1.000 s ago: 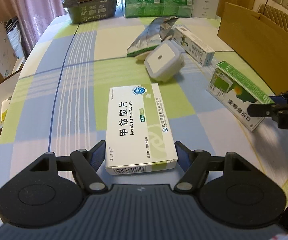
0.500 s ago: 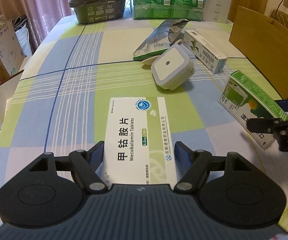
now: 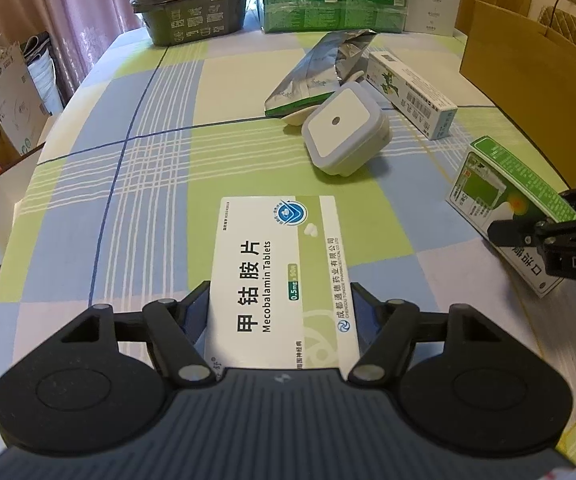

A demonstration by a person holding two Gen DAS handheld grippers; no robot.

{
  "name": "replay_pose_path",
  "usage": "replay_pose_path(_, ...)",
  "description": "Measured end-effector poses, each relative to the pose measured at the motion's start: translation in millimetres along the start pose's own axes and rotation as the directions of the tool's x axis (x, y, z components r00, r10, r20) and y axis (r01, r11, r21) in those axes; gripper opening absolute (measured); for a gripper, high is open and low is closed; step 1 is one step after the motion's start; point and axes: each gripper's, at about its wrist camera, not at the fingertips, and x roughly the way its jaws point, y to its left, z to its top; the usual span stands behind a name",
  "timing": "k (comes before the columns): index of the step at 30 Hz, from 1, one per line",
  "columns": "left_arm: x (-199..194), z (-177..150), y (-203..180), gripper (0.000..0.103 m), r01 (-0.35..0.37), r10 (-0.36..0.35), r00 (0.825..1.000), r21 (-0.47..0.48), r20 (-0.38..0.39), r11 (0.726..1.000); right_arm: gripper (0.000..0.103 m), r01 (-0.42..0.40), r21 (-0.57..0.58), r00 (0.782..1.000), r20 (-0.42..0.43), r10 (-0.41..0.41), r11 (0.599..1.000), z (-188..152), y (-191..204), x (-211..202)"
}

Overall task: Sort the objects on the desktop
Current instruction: 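Carry the green box and Mecobalamin box with both tools over the cardboard box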

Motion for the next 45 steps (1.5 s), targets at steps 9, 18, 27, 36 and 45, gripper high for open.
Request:
replay_pose_path(9, -37.3, -0.3, -7.8, 0.067, -0.01, 0.009, 0.999, 0.006, 0.034, 1.0, 0.028, 0.001, 0.03, 0.999, 0.042, -0.002, 1.0, -8.5, 0.2, -39.3)
replay_pose_path(18, -89.7, 12.8, -39.0, 0.067, 0.017, -0.019, 0.995, 0.025, 0.097, 1.0, 0.028, 0.017, 0.074, 0.992, 0.12, -0.026, 0.997, -15.0, -13.8, -102.9)
replay_pose_path(27, -122.4, 26.9, -107.2, 0.067, 0.103, -0.114, 0.983, 0.081, 0.143, 0.991, 0.028, 0.069, 0.14, 0.977, 0.191, -0.096, 0.988, -14.3, -57.5, -169.3)
replay_pose_path(36, -135.2, 50.5, -180.7, 0.067, 0.191, -0.217, 0.964, 0.168, 0.153, 0.967, 0.028, 0.134, 0.215, 0.958, 0.222, -0.182, 0.967, -26.0, -108.2, -209.5)
replay_pose_path(45, -136.7, 81.5, -238.4, 0.067, 0.23, -0.269, 0.949, 0.22, 0.165, 0.948, 0.028, 0.18, 0.301, 0.937, 0.238, -0.257, 0.936, -35.4, -175.1, -233.9)
